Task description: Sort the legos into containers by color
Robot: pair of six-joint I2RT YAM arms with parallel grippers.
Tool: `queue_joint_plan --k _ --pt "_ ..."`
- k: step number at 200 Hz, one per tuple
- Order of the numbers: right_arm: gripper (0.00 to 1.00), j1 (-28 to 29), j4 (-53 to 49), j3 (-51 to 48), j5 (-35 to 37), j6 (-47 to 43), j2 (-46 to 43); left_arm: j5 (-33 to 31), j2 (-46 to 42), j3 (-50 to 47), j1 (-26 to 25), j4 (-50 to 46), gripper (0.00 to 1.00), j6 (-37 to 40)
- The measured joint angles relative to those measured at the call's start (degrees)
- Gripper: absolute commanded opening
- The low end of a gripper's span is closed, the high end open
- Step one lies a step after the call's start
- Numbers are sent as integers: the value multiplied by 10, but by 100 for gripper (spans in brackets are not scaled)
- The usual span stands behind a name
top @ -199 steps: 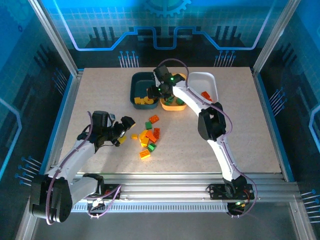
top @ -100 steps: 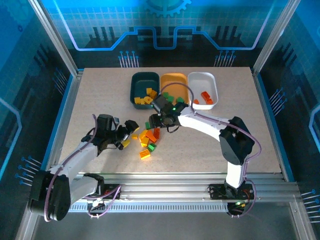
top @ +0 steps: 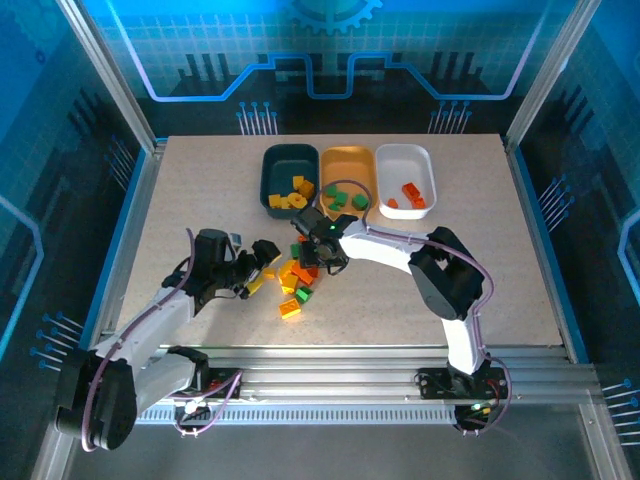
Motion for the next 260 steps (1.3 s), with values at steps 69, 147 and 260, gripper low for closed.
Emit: queue_joint_plan --k 69,147,260 --pt "55 0 16 -8 8 0 8 0 0 0 0 -1 99 0" --pt "51 -32 30 -100 12 -27 -59 0 0 0 0 -1 99 0" --pt "67 -29 8 -79 7 -5 -38 0 11 0 0 1 99 -4"
